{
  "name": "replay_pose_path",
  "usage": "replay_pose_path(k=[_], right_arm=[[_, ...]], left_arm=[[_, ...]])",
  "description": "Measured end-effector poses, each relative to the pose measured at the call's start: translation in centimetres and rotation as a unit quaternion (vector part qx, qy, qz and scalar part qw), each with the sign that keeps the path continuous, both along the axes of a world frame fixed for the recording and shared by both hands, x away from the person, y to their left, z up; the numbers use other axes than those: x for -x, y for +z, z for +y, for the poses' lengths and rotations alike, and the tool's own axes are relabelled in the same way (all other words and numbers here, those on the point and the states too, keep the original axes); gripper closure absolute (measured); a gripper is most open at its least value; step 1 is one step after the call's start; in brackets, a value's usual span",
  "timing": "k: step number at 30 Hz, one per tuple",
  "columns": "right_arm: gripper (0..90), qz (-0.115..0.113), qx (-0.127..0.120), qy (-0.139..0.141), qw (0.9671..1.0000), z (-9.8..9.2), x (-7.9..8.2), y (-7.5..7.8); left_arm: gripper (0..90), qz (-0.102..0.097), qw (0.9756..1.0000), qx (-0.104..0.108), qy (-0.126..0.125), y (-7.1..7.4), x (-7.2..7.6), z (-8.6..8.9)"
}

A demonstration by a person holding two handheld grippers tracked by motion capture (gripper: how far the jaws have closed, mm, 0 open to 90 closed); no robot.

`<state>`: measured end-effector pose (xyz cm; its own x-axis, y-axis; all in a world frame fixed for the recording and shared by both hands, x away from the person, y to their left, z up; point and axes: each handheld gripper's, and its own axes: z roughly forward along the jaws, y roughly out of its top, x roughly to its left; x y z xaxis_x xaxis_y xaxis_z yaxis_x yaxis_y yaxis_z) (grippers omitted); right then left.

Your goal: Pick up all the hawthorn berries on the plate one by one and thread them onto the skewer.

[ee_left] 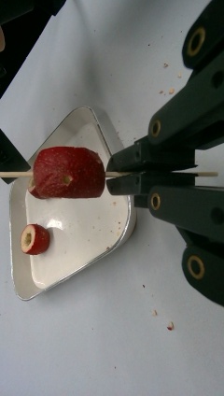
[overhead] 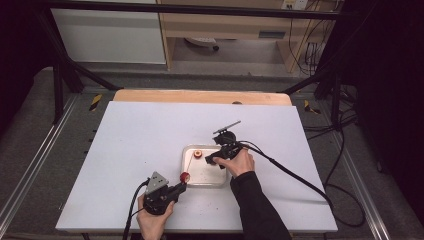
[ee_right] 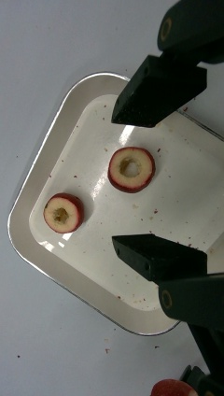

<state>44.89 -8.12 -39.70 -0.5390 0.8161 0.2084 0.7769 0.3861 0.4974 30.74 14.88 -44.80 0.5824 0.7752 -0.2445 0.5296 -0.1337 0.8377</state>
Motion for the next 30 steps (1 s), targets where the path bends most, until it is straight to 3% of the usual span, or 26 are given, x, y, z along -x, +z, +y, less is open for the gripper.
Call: replay_pose_path(k=[5, 12, 19, 30], right_arm=[[44.2, 0.018, 0.004, -0.014, 0.9997, 0.1, -0.5, -0.4], [49.0, 0.034, 0.014, -0.028, 0.9989, 0.2, -1.0, -1.0], [52.8, 0.057, 0.008, -0.042, 0.9975, 0.5, -1.4, -1.6], [60.2, 0.065, 0.005, -0.051, 0.9966, 0.6, -1.6, -2.1]], left_arm=[[88.3, 0.001, 1.0, 0.0, -0.002, 0.0, 0.0, 0.0], [88.3, 0.001, 1.0, -0.001, -0.004, -0.1, 0.0, -0.1], [88.3, 0.002, 1.0, -0.003, -0.006, -0.1, 0.0, -0.1], [88.3, 0.003, 1.0, -0.002, -0.006, -0.2, 0.0, -0.1]])
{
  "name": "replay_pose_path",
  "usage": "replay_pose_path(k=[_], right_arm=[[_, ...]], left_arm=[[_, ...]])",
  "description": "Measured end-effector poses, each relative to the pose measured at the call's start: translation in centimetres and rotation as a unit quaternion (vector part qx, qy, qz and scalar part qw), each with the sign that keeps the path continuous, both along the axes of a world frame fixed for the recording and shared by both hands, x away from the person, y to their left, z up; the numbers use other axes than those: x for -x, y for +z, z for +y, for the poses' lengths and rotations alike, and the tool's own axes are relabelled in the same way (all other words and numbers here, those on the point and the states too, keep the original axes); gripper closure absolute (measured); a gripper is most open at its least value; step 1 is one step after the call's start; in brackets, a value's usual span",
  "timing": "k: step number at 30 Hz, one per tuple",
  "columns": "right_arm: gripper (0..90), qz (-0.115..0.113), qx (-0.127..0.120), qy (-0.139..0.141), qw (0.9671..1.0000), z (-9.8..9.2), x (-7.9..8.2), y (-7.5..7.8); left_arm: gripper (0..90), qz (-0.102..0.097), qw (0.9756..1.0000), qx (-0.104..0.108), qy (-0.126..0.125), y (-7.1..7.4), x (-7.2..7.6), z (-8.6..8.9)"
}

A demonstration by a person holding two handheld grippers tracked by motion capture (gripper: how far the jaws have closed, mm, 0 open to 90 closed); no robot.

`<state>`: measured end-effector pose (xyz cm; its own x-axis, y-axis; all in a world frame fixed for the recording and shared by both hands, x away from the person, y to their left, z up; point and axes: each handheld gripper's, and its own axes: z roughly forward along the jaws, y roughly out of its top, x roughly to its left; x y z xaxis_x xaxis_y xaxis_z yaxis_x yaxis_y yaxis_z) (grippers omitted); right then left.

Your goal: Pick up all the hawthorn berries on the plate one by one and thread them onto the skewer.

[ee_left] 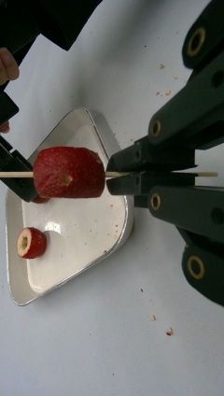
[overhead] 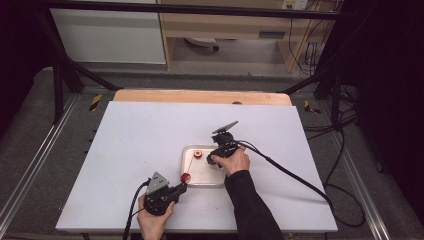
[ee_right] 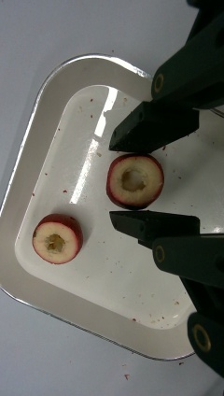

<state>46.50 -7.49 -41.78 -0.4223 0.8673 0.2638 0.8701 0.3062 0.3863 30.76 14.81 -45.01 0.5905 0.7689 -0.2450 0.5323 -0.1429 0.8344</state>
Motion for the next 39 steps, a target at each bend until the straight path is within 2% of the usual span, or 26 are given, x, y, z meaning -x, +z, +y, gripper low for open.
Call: replay_pose_path(k=[11, 14, 18, 24, 27, 30, 36, 37, 39], right_arm=[[61.5, -0.003, -0.004, -0.001, 1.0, -0.1, 0.0, 0.2], [61.6, -0.008, -0.015, 0.003, 0.9998, -0.2, 0.3, 0.7], [61.6, -0.027, -0.037, 0.007, 0.9989, -0.5, 0.9, 1.7], [61.7, -0.063, -0.079, 0.014, 0.9947, -1.3, 1.9, 2.9], [61.7, -0.076, -0.11, 0.015, 0.9909, -1.8, 2.5, 3.2], [61.7, -0.096, -0.139, 0.015, 0.9855, -2.4, 3.1, 3.3], [61.7, -0.139, -0.21, 0.002, 0.9677, -3.7, 4.3, 3.3], [61.7, -0.15, -0.225, -0.001, 0.9628, -4.0, 4.5, 3.3], [61.7, -0.161, -0.241, -0.007, 0.957, -4.3, 4.8, 3.3]], left_arm=[[88.3, 0.0, 1.0, -0.002, -0.001, 0.0, 0.0, 0.0], [88.3, -0.001, 1.0, 0.0, -0.001, 0.0, 0.1, 0.0], [88.3, -0.003, 1.0, 0.001, -0.002, 0.0, 0.1, -0.1], [88.3, -0.007, 1.0, 0.002, -0.003, 0.1, 0.2, -0.4], [88.3, -0.008, 0.9999, 0.004, -0.004, 0.1, 0.3, -0.5], [88.3, -0.014, 0.9999, 0.004, -0.001, 0.2, 0.4, -0.7], [88.2, -0.015, 0.9998, 0.012, -0.002, 0.2, 0.6, -1.0], [88.3, -0.018, 0.9998, 0.01, 0.0, 0.3, 0.7, -1.1], [88.3, -0.014, 0.9998, 0.014, -0.002, 0.2, 0.7, -1.3]])
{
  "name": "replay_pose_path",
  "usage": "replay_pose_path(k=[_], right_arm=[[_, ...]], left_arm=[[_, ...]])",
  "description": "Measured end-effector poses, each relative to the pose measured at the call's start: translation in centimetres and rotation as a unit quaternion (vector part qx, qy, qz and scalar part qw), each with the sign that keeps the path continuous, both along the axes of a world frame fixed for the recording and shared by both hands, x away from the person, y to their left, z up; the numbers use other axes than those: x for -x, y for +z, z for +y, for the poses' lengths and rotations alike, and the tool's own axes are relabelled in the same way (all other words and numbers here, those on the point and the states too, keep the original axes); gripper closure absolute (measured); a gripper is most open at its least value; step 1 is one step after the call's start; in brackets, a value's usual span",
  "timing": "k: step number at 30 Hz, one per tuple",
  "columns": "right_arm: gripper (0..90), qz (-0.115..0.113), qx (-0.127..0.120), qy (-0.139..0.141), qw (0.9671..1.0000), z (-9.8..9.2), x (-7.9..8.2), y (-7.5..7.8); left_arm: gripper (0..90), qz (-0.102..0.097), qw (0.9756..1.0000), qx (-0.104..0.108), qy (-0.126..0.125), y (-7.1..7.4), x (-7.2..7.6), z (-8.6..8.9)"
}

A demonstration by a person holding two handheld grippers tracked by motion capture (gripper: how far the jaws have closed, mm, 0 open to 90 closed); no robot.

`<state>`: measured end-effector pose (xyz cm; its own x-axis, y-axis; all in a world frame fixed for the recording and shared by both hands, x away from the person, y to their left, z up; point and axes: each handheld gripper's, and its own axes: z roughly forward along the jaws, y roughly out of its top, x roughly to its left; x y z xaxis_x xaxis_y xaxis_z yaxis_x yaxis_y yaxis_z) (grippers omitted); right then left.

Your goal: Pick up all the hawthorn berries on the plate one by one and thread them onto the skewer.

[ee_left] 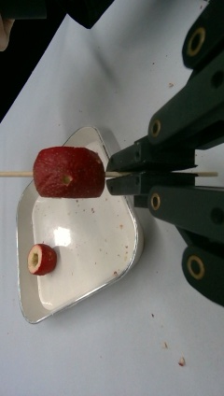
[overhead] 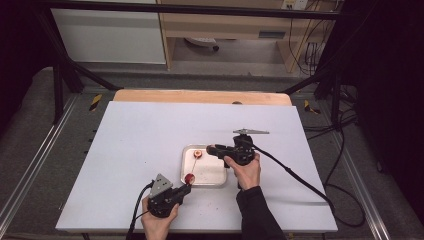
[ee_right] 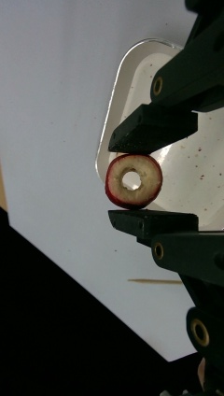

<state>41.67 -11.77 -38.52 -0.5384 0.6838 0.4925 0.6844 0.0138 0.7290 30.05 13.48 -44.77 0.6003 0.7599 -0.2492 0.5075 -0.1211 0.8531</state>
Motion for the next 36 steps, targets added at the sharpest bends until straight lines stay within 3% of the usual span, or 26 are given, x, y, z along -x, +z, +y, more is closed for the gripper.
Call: replay_pose_path(k=[3, 8, 14, 23, 28, 36], right_arm=[[61.7, -0.024, -0.038, -0.015, 0.9989, -0.6, 0.6, -0.2], [61.7, -0.046, -0.072, -0.026, 0.996, -1.0, 1.1, -0.5], [61.7, -0.074, -0.091, -0.033, 0.9926, -1.0, 1.6, -0.6], [61.7, -0.117, -0.137, -0.054, 0.9822, -0.9, 2.2, -0.1], [61.7, -0.12, -0.156, -0.061, 0.9785, -0.8, 2.5, 0.1], [61.7, -0.118, -0.166, -0.06, 0.9773, -0.7, 2.7, 0.0]], left_arm=[[88.2, -0.002, 1.0, -0.001, 0.0, 0.0, 0.1, -0.3], [88.2, 0.0, 1.0, 0.002, 0.0, 0.0, 0.2, -0.9], [88.2, 0.002, 1.0, 0.005, -0.002, 0.1, 0.3, -1.9], [88.1, 0.008, 0.9998, 0.017, 0.0, 0.5, 0.0, -3.5], [88.1, 0.004, 0.9996, 0.028, 0.007, 0.7, -0.1, -4.1], [88.1, -0.001, 0.9992, 0.037, 0.018, 0.8, -0.3, -4.4]])
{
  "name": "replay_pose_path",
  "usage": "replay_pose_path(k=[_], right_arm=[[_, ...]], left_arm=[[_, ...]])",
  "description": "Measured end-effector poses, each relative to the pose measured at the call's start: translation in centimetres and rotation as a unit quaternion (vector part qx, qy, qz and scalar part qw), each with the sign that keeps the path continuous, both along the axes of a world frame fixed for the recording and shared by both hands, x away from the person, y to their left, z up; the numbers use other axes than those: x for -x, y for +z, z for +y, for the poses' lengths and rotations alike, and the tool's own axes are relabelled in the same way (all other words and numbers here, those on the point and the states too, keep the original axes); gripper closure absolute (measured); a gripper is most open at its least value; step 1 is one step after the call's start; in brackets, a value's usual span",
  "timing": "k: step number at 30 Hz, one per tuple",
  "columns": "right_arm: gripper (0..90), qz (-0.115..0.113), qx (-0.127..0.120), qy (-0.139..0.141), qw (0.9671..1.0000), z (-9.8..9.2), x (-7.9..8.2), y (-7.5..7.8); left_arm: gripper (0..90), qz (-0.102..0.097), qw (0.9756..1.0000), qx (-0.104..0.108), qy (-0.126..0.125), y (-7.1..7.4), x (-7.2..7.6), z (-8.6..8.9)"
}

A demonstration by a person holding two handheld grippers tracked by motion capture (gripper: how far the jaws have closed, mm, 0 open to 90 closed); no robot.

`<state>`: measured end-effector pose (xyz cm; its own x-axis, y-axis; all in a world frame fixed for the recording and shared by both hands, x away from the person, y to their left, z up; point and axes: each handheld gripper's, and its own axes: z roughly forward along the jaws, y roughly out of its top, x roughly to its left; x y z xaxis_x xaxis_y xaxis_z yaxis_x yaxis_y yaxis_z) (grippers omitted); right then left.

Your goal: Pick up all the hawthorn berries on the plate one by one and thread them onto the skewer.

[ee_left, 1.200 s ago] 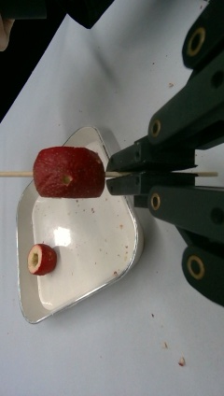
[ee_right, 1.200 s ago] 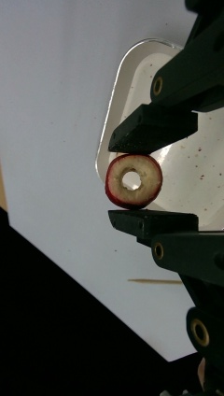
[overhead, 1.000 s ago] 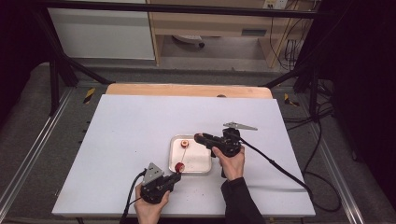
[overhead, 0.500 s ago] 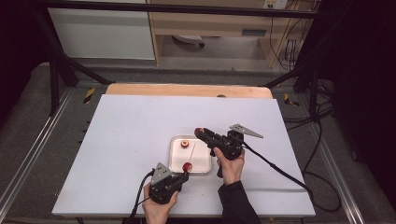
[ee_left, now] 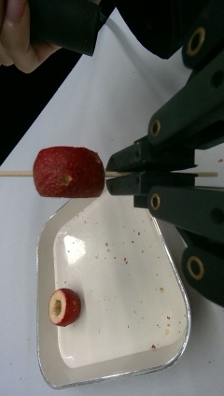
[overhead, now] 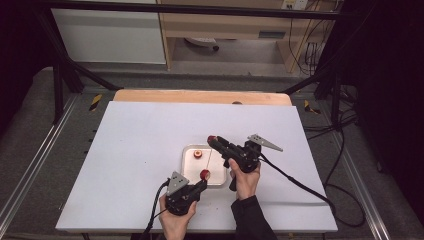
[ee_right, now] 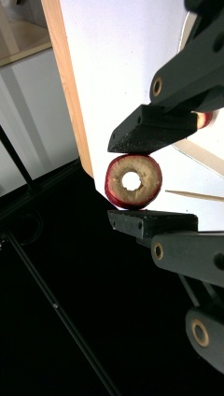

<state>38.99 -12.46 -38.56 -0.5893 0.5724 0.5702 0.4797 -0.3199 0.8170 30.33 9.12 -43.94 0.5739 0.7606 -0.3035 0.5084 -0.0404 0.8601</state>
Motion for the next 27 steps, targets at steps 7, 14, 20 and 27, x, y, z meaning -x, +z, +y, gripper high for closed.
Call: replay_pose_path(k=[7, 14, 20, 27], right_arm=[[61.8, 0.001, -0.004, 0.002, 1.0, 0.02, 0.08, 0.01], [61.8, 0.002, -0.003, 0.006, 1.0, 0.05, 0.14, -0.05], [61.8, 0.003, 0.003, 0.011, 0.9999, 0.18, 0.15, -0.29], [61.8, -0.006, 0.017, 0.018, 0.9997, 0.23, 0.29, -0.48]], left_arm=[[88.2, 0.002, 1.0, 0.004, 0.0, -0.01, -0.1, 0.02], [88.1, 0.005, 1.0, 0.007, 0.001, 0.0, -0.17, 0.07], [88.1, 0.015, 0.9997, 0.017, 0.003, 0.0, -0.3, 0.11], [88.2, 0.027, 0.9993, 0.026, -0.001, -0.11, -0.39, -0.04]])
